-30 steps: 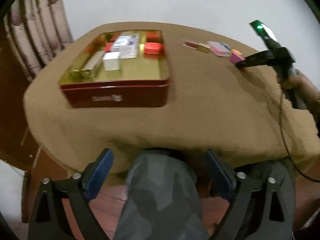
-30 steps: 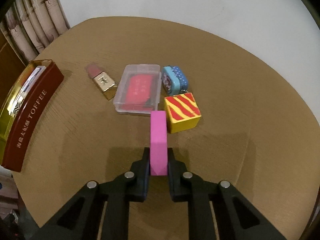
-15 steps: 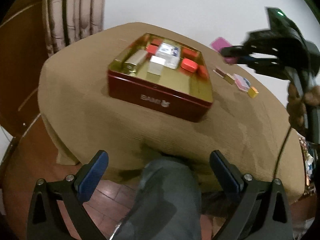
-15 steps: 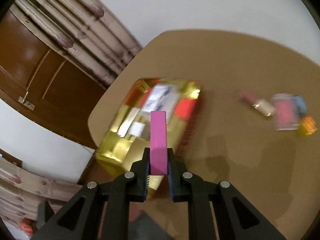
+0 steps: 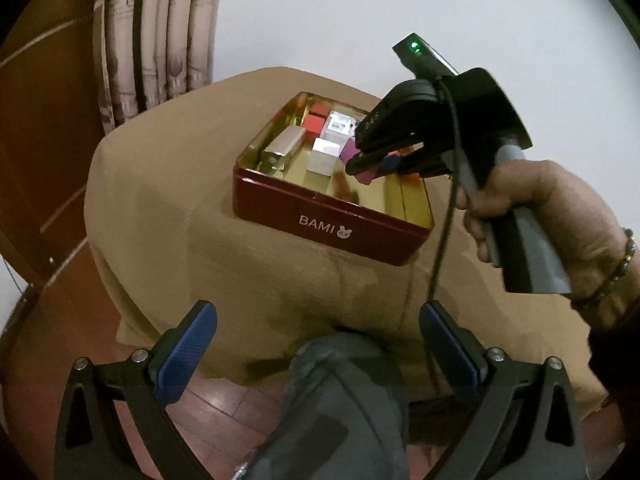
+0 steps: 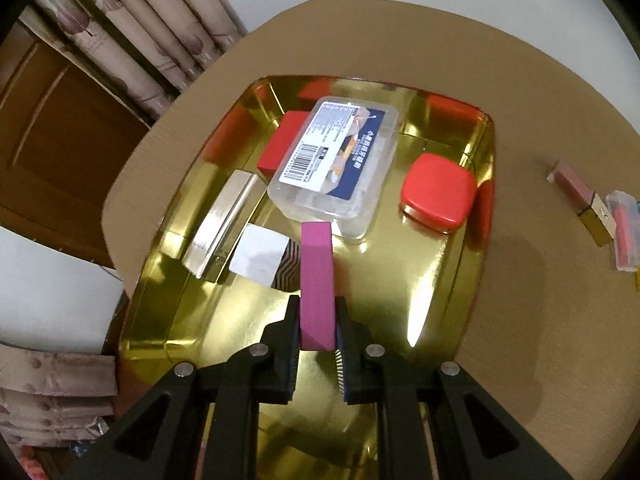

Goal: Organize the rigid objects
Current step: 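Lower the pink bar into the gold tin and open the right gripper, then grasp the pink and gold lipstick tube with the left gripper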

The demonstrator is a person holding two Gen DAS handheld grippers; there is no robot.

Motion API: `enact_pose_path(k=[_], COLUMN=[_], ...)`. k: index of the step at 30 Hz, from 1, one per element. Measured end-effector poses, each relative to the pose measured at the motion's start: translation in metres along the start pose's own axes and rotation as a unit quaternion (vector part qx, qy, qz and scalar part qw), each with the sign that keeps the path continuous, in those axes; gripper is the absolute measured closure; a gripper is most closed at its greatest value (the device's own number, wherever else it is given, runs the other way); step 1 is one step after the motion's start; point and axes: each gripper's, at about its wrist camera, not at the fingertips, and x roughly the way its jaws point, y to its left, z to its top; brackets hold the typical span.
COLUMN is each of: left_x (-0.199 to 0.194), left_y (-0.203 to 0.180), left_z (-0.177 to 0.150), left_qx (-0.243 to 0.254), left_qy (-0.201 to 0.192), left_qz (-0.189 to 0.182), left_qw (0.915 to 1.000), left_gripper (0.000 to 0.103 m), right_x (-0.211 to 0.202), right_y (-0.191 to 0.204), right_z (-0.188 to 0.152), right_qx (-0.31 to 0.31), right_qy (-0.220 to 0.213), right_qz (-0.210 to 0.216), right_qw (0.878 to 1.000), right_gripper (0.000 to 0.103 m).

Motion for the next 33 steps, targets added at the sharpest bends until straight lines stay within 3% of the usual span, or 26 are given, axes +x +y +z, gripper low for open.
enact_pose_path(k=[4,13,16,20,22,23,26,29,33], left_x=[0.007,0.011,0.011,0.012,0.012,0.012,0.011,0.013,0.02], left_y=[0.0,0.001,0.002,-0.007,-0.018,-0.023,-0.041,-0.063,-0.105], left_z=[0.001,0.0,-0.001,-0.005,-0.008,-0.01,-0.016,-0.021,-0.008], left_qx=[-0.004,-0.009,-0.016,-0.001,0.024,0.037,0.075,0.113,0.127], left_qy=[0.023,0.026,0.029,0.038,0.037,0.034,0.033,0.041,0.061], left_qz=[0.009,0.055,0.056,0.044,0.041,0.04,0.028,0.01,-0.037], left_qw=[0.9997,0.9981,0.9979,0.9983,0.9982,0.9979,0.9962,0.9927,0.9893], left_gripper=[0.003,0.003,0.003,0.003,0.003,0.003,0.003,0.003,0.003], right_x=[0.009,0.004,-0.028,-0.077,-0.095,-0.102,-0.109,-0.112,-0.115], right_y=[0.009,0.005,-0.015,-0.066,-0.1,-0.12,-0.179,-0.234,-0.287], right_z=[0.002,0.005,-0.005,-0.041,-0.066,-0.081,-0.118,-0.147,-0.171], right_qx=[0.004,0.01,0.02,0.053,0.06,0.061,0.067,0.081,0.099], right_qy=[0.004,-0.018,-0.071,-0.16,-0.193,-0.207,-0.207,-0.193,-0.185], right_qz=[-0.004,0.005,0.042,0.048,0.0,-0.044,-0.17,-0.25,-0.299], right_qw=[1.0,1.0,0.996,0.985,0.979,0.975,0.961,0.945,0.931], right_gripper=[0.088,0.086,0.086,0.084,0.073,0.066,0.066,0.066,0.066])
